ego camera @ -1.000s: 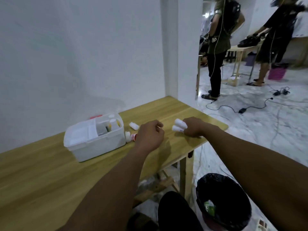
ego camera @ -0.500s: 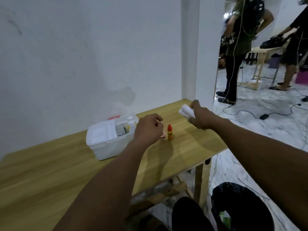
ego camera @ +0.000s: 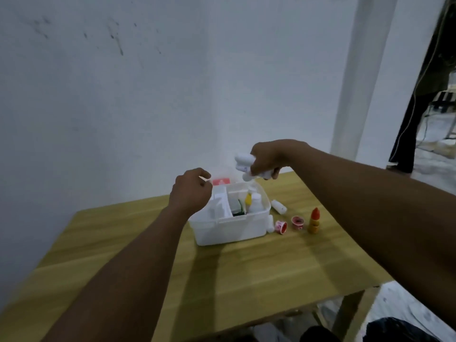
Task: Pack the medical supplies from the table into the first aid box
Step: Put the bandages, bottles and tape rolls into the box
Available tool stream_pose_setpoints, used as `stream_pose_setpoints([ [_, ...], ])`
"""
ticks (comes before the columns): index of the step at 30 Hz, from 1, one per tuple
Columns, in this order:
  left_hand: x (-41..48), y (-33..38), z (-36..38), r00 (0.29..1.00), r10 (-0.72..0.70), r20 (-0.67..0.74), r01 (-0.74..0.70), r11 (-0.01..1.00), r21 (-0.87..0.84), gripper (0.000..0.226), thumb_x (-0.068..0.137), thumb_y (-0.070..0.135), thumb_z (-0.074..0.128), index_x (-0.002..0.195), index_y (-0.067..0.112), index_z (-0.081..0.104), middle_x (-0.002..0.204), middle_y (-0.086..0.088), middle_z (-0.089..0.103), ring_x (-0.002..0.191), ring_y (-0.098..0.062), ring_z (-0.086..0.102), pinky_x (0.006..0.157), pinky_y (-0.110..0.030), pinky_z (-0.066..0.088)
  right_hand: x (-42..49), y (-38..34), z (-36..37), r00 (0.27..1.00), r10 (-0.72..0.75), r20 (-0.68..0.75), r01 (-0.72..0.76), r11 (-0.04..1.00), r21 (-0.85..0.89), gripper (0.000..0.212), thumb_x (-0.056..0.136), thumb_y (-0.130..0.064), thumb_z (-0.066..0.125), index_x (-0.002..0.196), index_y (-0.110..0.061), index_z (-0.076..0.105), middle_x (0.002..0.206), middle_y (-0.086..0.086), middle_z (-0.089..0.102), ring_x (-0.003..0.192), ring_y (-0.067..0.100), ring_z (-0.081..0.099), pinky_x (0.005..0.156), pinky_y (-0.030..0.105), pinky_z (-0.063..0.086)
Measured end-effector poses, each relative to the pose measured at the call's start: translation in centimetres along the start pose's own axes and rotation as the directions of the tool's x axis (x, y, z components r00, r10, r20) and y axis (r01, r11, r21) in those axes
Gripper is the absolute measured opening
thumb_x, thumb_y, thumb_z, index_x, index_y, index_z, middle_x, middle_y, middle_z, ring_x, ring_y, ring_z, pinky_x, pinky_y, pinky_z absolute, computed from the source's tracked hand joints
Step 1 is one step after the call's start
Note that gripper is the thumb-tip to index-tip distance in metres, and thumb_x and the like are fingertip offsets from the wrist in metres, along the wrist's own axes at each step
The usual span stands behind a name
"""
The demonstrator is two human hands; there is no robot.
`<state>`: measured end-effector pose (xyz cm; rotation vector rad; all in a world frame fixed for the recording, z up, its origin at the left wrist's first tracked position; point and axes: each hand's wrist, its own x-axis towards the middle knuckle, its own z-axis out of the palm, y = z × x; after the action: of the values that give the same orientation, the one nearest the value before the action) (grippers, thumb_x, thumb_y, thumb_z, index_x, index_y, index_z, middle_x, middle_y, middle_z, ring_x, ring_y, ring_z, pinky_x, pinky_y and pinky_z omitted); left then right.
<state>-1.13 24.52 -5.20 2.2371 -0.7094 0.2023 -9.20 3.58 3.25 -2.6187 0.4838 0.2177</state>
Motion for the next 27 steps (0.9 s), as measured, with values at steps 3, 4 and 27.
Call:
stream_pose_setpoints([
  [3, 0.4, -1.2, 0.5, 1.0, 0.022, 0.015, -0.022, 1.0, 0.014, 0.026, 0.087, 0.024, 0.056, 0.109, 0.025, 0.069, 0.078, 0.018, 0.062, 0.089, -0.016, 0.066, 0.086, -0.036, 0.055, 1.8, -0.2, 0.3, 0.998, 0.011, 0.055, -0.006, 0.996, -0.084, 0.043, 0.086, -0.018, 0.07, 0.12, 0.004, 0.056, 0.088, 0.019, 0.067, 0.069, 0.03, 0.064, 0.065, 0.035, 0.058],
  [4, 0.5, -1.4, 0.8, 0.999, 0.033, 0.016, -0.033, 0.999, 0.016, 0.027, 0.087, 0.024, 0.055, 0.109, 0.024, 0.069, 0.081, 0.016, 0.063, 0.089, -0.016, 0.066, 0.085, -0.036, 0.055, 2.1, -0.3, 0.2, 0.998, 0.007, 0.061, 0.0, 0.994, -0.107, 0.041, 0.087, -0.018, 0.07, 0.122, -0.003, 0.053, 0.094, 0.018, 0.069, 0.072, 0.031, 0.068, 0.067, 0.037, 0.06],
  [27, 1.2, -3.4, 3.1, 0.996, 0.081, -0.02, -0.081, 0.997, 0.015, 0.027, 0.086, 0.017, 0.053, 0.105, 0.02, 0.073, 0.081, 0.005, 0.072, 0.078, -0.014, 0.066, 0.077, -0.029, 0.054, 6.5, -2.2, 2.2, 0.974, 0.212, 0.083, -0.132, 0.824, -0.55, 0.039, 0.088, -0.031, 0.07, 0.117, -0.005, 0.061, 0.09, 0.01, 0.07, 0.072, 0.024, 0.068, 0.08, 0.035, 0.059],
])
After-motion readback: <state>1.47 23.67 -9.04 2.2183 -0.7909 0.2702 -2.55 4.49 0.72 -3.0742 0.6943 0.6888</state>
